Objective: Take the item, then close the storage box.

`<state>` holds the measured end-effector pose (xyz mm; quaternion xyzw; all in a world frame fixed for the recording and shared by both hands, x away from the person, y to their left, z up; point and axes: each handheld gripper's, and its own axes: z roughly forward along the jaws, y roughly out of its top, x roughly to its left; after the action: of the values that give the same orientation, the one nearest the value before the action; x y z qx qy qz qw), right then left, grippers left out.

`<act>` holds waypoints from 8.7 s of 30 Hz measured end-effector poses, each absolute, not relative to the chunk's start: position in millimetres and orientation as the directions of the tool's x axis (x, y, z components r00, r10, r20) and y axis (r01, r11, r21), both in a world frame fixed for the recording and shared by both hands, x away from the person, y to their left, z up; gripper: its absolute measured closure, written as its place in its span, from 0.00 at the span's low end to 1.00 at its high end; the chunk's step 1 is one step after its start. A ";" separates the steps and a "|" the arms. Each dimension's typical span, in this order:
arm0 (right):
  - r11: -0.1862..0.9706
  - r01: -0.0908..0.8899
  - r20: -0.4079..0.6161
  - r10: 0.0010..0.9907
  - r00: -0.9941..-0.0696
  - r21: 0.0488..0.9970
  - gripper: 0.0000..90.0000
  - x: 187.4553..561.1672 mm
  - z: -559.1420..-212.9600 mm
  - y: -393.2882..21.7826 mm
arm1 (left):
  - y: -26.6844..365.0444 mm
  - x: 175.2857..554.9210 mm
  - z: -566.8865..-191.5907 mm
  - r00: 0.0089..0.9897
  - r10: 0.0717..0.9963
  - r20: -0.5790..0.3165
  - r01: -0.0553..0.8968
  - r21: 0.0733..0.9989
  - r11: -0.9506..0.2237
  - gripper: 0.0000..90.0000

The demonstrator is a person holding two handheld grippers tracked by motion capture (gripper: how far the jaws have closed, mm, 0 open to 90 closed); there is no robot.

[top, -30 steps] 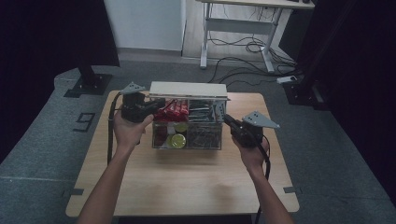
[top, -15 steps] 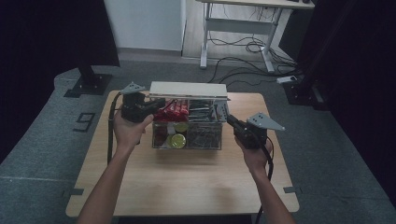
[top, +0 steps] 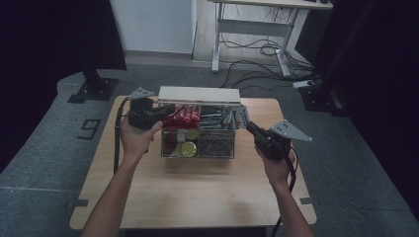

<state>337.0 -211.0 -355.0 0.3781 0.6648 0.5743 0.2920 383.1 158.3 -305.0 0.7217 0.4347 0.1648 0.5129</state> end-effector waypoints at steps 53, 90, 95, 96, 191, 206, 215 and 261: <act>0.028 0.318 0.120 0.892 -0.437 0.948 1.00 336.1 -430.8 -273.8 | 158.2 382.0 -306.6 0.567 0.797 -0.207 0.456 0.885 -0.094 1.00; -0.019 0.510 0.214 0.921 -0.326 0.860 1.00 372.3 -513.2 -287.9 | 156.2 381.4 -307.5 0.569 0.796 -0.207 0.459 0.883 -0.099 1.00; -0.029 0.519 0.212 0.931 -0.297 0.854 1.00 373.3 -520.7 -296.6 | 156.1 381.4 -307.9 0.570 0.795 -0.207 0.458 0.884 -0.097 1.00; -0.026 0.522 0.206 0.934 -0.291 0.853 1.00 373.5 -521.6 -298.5 | 156.0 381.3 -307.9 0.569 0.796 -0.207 0.457 0.884 -0.098 1.00; -0.032 0.523 0.186 0.952 -0.244 0.852 0.62 354.7 -528.7 -303.4 | 153.3 370.5 -335.2 0.574 0.790 -0.214 0.481 0.869 -0.115 1.00; -0.035 0.536 0.186 0.955 -0.231 0.843 0.62 356.1 -533.3 -305.8 | 152.2 368.7 -346.7 0.577 0.791 -0.206 0.497 0.857 -0.139 1.00; -0.039 0.538 0.191 0.954 -0.230 0.842 0.62 356.3 -534.2 -306.4 | 153.0 369.1 -351.4 0.573 0.791 -0.217 0.506 0.853 -0.133 1.00; 0.005 0.507 0.176 0.935 -0.308 0.862 0.58 346.2 -531.1 -293.4 | 202.7 314.5 -454.9 0.531 0.823 -0.202 0.541 0.828 -0.146 0.99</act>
<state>346.2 -293.4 -531.1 0.5392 0.6687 0.4549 0.2349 314.5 202.7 -454.9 0.7414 0.4599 0.1517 0.4644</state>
